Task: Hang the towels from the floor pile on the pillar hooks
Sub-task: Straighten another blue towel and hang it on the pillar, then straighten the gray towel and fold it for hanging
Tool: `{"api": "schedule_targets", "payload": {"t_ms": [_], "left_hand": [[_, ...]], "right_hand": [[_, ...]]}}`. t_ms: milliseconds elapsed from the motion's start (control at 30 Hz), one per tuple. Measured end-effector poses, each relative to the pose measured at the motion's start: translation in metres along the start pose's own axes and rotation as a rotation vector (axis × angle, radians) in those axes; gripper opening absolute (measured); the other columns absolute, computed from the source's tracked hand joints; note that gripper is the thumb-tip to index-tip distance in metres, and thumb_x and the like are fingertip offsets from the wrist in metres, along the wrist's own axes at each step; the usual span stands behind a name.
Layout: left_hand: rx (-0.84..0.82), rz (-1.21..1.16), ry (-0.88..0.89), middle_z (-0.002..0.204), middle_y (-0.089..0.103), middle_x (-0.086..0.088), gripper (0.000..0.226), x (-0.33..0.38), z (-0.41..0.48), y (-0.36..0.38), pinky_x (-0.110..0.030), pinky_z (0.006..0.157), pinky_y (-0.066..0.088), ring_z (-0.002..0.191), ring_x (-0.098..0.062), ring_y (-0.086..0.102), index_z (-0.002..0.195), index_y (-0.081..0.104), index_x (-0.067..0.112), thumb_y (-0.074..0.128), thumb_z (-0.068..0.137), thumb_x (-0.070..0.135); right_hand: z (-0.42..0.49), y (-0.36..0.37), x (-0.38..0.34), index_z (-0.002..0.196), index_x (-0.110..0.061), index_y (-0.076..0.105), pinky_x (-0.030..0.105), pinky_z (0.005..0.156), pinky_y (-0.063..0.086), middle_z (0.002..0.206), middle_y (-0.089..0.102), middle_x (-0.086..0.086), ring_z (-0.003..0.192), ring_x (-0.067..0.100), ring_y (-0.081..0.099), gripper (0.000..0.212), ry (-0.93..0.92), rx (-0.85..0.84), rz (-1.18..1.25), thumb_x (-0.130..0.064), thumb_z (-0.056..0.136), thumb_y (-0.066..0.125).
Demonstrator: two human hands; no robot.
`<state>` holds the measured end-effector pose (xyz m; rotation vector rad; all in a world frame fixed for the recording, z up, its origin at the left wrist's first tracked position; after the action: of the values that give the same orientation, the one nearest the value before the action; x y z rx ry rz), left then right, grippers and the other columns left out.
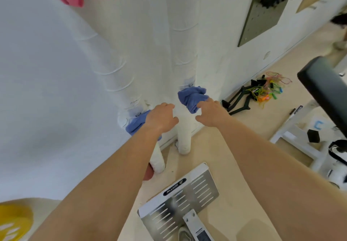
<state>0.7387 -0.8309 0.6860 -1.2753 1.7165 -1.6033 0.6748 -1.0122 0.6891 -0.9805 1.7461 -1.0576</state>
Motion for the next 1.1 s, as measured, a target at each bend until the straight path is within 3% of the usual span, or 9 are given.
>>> {"api": "schedule_targets", "payload": {"t_ms": [233, 433, 667, 767, 900, 1100], "left_hand": [[0.003, 0.069, 0.056, 0.134, 0.056, -0.004, 0.04, -0.049, -0.177, -0.002, -0.038, 0.086, 0.049, 0.114, -0.026, 0.058, 0.129, 0.056, 0.015, 0.052, 0.096, 0.036], [0.006, 0.08, 0.04, 0.143, 0.046, -0.005, 0.055, -0.109, -0.354, 0.017, -0.043, 0.1, 0.045, 0.127, -0.029, 0.05, 0.146, 0.043, 0.021, 0.05, 0.097, 0.048], [-0.013, 0.029, -0.057, 0.132, 0.053, -0.006, 0.048, -0.155, -0.514, 0.005, -0.044, 0.098, 0.048, 0.117, -0.027, 0.056, 0.134, 0.053, 0.019, 0.051, 0.096, 0.049], [0.004, -0.021, -0.118, 0.129, 0.054, -0.006, 0.044, -0.17, -0.557, 0.014, -0.044, 0.097, 0.049, 0.113, -0.027, 0.057, 0.129, 0.056, 0.02, 0.051, 0.096, 0.048], [-0.038, -0.074, -0.197, 0.131, 0.055, -0.01, 0.041, -0.19, -0.606, 0.051, -0.041, 0.098, 0.047, 0.116, -0.029, 0.056, 0.132, 0.055, 0.017, 0.053, 0.097, 0.039], [-0.121, -0.266, -0.409, 0.14, 0.053, -0.012, 0.048, -0.222, -0.658, 0.17, -0.037, 0.102, 0.042, 0.126, -0.03, 0.052, 0.138, 0.051, 0.011, 0.055, 0.098, 0.037]], "right_hand": [[-0.162, 0.04, -0.086, 0.14, -0.022, 0.046, 0.049, 0.102, 0.043, 0.139, 0.043, 0.011, 0.126, 0.035, 0.043, 0.051, -0.011, -0.043, -0.163, -0.039, 0.093, 0.055], [-0.309, 0.098, -0.17, 0.139, -0.019, 0.048, 0.049, 0.099, 0.044, 0.137, 0.043, 0.011, 0.125, 0.035, 0.043, 0.048, -0.066, -0.037, -0.264, -0.036, 0.094, 0.054], [-0.431, 0.126, -0.263, 0.134, -0.021, 0.054, 0.044, 0.093, 0.048, 0.133, 0.051, 0.009, 0.119, 0.034, 0.051, 0.048, -0.195, -0.077, -0.241, -0.044, 0.091, 0.055], [-0.461, 0.142, -0.291, 0.13, -0.017, 0.057, 0.044, 0.094, 0.05, 0.128, 0.054, 0.011, 0.116, 0.034, 0.054, 0.043, -0.266, -0.09, -0.239, -0.034, 0.091, 0.056], [-0.489, 0.187, -0.316, 0.119, -0.018, 0.06, 0.046, 0.091, 0.052, 0.117, 0.057, 0.009, 0.107, 0.033, 0.059, 0.036, -0.351, -0.136, -0.223, -0.034, 0.087, 0.058], [-0.517, 0.325, -0.31, 0.118, -0.015, 0.062, 0.043, 0.095, 0.05, 0.123, 0.06, 0.011, 0.116, 0.035, 0.058, 0.035, -0.358, -0.334, -0.186, -0.029, 0.086, 0.055]]}}
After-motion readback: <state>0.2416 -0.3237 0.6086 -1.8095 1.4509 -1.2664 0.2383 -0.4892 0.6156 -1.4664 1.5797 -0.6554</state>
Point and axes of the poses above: each hand's wrist, its own z-axis towards the middle knuckle, its own y-axis out of the palm, x = y × z, the point moved 1 cm from there along z, towards the middle knuckle
